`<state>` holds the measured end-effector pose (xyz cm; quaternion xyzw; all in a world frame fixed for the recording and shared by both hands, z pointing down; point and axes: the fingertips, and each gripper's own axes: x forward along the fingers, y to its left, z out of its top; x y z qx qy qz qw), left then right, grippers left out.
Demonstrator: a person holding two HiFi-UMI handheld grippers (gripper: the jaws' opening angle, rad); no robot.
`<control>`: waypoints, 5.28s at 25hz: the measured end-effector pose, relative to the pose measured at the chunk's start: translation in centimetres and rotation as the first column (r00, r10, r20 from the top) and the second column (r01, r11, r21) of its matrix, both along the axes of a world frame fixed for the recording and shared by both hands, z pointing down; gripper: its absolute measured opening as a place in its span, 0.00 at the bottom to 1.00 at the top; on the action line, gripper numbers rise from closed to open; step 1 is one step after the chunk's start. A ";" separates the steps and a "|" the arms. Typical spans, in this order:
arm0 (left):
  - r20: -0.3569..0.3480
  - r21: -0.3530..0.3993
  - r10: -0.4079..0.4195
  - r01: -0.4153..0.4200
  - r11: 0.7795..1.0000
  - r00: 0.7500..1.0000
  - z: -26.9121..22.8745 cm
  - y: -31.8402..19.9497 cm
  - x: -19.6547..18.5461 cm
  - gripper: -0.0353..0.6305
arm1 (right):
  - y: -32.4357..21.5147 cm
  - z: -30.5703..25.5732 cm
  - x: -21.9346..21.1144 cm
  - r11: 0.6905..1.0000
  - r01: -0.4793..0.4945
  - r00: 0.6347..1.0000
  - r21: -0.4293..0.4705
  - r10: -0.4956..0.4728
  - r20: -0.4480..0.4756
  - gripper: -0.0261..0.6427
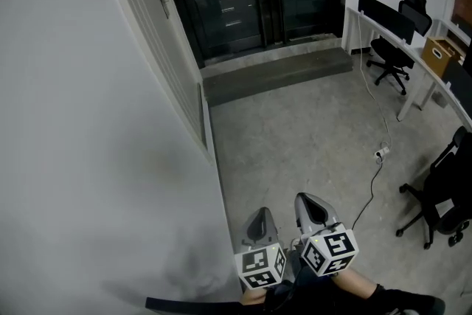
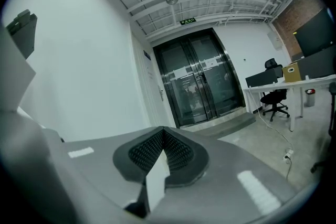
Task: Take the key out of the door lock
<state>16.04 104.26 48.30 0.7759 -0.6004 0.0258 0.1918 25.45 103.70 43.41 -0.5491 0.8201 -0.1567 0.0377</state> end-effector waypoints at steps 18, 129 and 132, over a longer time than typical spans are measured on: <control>0.013 0.085 -0.062 0.060 0.995 0.998 -3.1 -18.8 3.3 0.05 | -19.0 -1.7 3.5 0.999 0.041 0.999 0.035 -0.041 0.018 0.04; 0.028 0.061 -0.151 0.149 0.987 0.988 -2.4 -108.6 -10.4 0.05 | -108.8 -2.2 -11.0 0.976 0.196 0.977 0.092 -0.203 0.067 0.04; 0.026 0.053 -0.135 0.133 0.990 0.991 -1.9 -109.9 -10.2 0.05 | -110.2 -1.8 -10.8 0.981 0.178 0.981 0.082 -0.183 0.064 0.04</control>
